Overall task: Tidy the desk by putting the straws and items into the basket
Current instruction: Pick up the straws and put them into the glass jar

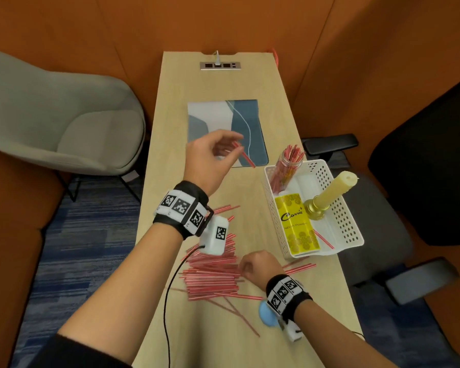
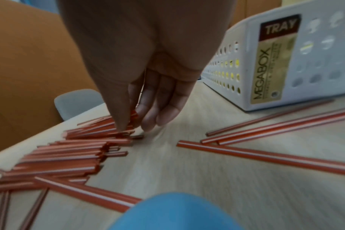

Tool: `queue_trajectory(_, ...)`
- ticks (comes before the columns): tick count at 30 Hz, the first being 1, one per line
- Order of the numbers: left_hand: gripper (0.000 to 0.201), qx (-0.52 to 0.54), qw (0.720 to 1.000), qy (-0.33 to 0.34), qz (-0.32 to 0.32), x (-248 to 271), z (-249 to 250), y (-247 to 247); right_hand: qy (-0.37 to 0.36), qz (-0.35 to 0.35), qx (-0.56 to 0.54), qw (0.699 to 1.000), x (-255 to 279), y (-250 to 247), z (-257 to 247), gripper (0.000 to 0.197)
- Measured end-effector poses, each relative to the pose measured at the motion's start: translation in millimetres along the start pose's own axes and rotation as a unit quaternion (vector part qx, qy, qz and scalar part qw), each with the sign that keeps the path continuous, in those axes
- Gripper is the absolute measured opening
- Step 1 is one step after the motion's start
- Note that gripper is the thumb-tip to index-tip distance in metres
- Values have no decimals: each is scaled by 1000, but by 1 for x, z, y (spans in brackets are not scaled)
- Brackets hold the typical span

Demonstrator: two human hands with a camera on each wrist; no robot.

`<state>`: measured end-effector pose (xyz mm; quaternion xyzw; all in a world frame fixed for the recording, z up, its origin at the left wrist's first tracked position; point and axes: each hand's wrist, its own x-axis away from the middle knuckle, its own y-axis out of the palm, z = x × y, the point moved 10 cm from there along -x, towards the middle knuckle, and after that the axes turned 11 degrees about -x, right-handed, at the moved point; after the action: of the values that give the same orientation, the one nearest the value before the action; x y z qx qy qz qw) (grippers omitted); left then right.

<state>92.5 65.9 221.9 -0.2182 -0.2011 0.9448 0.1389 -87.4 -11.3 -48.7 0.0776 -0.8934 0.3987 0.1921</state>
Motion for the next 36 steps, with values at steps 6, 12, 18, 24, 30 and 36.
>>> queue_trajectory(6, 15, 1, 996, 70, -52, -52, 49, 53, 20, 13, -147, 989, 12, -7, 16, 5)
queue_trajectory(12, 13, -22, 992, 87, -90, -73, 62, 106, 8, 58, -244, 968, 19, -21, 19, 29)
queue_trajectory(18, 18, -97, 983, 71, -136, -80, 31, 151, -26, 122, -353, 927, 33, -69, 5, 7)
queue_trajectory(24, 29, -165, 977, 43, -131, -57, -19, 143, -78, 281, -349, 891, 45, -181, -4, 5)
queue_trajectory(30, 25, -254, 938, -150, -181, 29, -148, 104, -172, 482, -252, 821, 57, -339, -32, 11)
queue_trajectory(36, 23, -376, 842, -265, -282, 134, -234, 74, -168, 488, -195, 834, 13, -375, -35, 13)
